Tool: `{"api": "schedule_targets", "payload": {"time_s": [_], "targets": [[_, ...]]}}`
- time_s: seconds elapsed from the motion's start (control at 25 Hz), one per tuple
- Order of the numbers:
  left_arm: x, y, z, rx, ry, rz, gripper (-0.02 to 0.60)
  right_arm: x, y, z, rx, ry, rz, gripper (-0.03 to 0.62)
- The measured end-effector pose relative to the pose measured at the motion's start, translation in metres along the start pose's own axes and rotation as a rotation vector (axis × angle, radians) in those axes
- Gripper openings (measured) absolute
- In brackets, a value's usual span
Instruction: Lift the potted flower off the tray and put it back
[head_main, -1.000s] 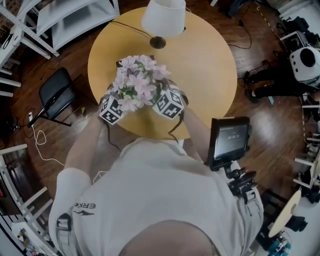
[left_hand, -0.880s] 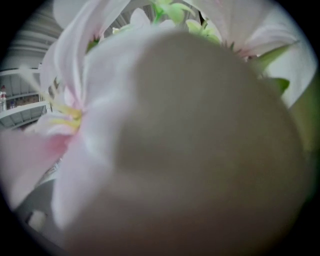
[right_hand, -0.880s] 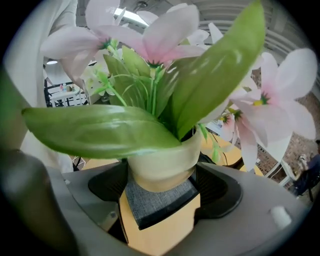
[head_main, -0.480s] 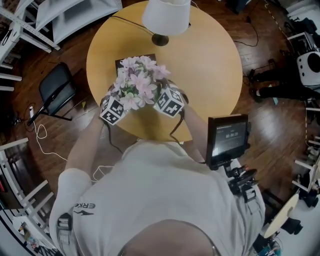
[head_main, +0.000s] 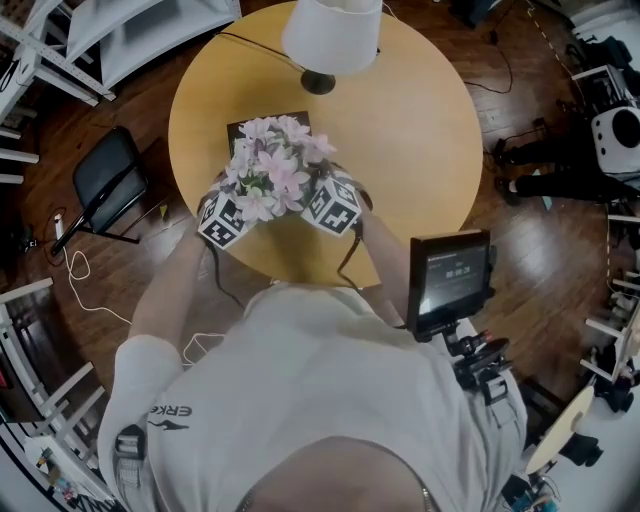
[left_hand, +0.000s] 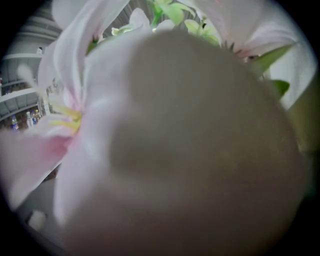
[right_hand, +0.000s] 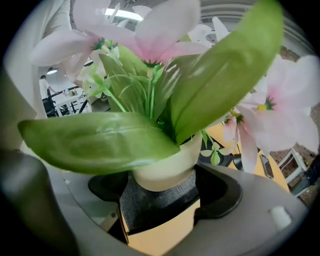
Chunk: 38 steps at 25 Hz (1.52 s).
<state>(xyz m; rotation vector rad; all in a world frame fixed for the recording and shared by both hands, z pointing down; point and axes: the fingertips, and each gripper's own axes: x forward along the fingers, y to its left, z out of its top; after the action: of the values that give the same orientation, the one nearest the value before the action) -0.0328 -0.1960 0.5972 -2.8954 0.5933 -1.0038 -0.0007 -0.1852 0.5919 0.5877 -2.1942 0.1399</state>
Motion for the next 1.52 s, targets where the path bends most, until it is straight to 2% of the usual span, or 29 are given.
{"api": "schedule_targets", "payload": {"time_s": [0.32, 0.92, 1.24, 1.52], "targets": [[0.007, -0.001, -0.011, 0.008, 0.024, -0.024, 0.5, 0.008, 0.002, -0.006, 0.012, 0.032, -0.004, 0.431], [0.01, -0.003, -0.012, 0.002, 0.024, -0.056, 0.5, 0.01, 0.003, -0.011, 0.077, 0.006, 0.043, 0.431], [0.009, -0.002, -0.013, 0.009, 0.025, -0.053, 0.5, 0.011, 0.003, -0.009, 0.087, -0.001, 0.044, 0.433], [0.008, -0.004, -0.012, 0.007, 0.017, -0.02, 0.502, 0.009, 0.001, -0.011, 0.09, 0.005, 0.018, 0.443]]}}
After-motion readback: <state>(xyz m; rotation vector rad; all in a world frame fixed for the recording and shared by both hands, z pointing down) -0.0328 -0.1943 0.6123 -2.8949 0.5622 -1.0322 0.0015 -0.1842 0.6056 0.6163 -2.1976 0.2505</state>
